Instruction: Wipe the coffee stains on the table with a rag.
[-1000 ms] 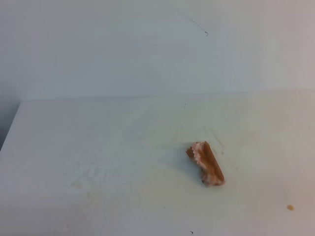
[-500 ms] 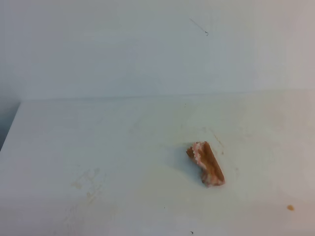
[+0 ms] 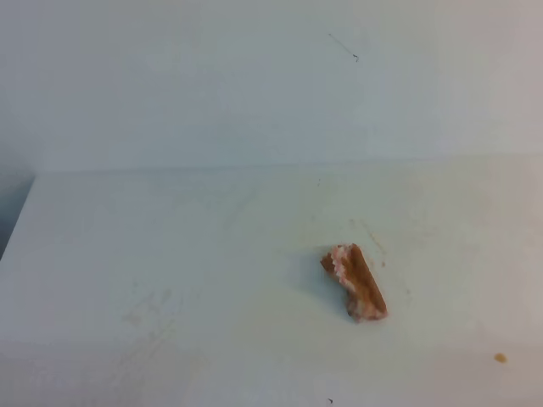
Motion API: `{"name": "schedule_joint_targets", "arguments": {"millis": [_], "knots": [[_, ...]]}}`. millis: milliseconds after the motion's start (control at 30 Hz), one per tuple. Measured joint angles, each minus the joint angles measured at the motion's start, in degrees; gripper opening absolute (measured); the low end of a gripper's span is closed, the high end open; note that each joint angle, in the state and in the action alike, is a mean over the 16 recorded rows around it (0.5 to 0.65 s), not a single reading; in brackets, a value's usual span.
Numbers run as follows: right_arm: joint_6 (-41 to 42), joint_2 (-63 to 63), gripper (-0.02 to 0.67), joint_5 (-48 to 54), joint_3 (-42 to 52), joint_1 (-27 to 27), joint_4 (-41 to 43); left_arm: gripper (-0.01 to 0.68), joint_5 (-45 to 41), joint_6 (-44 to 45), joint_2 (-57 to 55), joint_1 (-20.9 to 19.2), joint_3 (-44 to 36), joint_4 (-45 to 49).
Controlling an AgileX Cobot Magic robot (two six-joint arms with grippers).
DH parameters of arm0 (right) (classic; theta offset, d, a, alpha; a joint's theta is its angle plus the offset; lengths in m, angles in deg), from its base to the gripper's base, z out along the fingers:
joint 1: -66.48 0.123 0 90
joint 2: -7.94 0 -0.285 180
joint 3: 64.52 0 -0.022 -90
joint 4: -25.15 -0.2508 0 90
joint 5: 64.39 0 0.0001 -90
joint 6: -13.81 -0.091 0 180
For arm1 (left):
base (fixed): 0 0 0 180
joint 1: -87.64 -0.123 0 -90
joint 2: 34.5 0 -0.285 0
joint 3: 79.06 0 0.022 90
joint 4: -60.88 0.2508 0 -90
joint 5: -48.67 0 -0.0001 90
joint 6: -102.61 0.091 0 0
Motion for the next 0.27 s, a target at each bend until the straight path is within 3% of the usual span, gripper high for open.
{"name": "schedule_joint_targets", "arguments": {"millis": [267], "knots": [[-0.1, 0.0, -0.002, 0.0, 0.0, 0.0, 0.0, -0.004, 0.0, 0.0, 0.0, 0.0, 0.0, 0.0]]}}
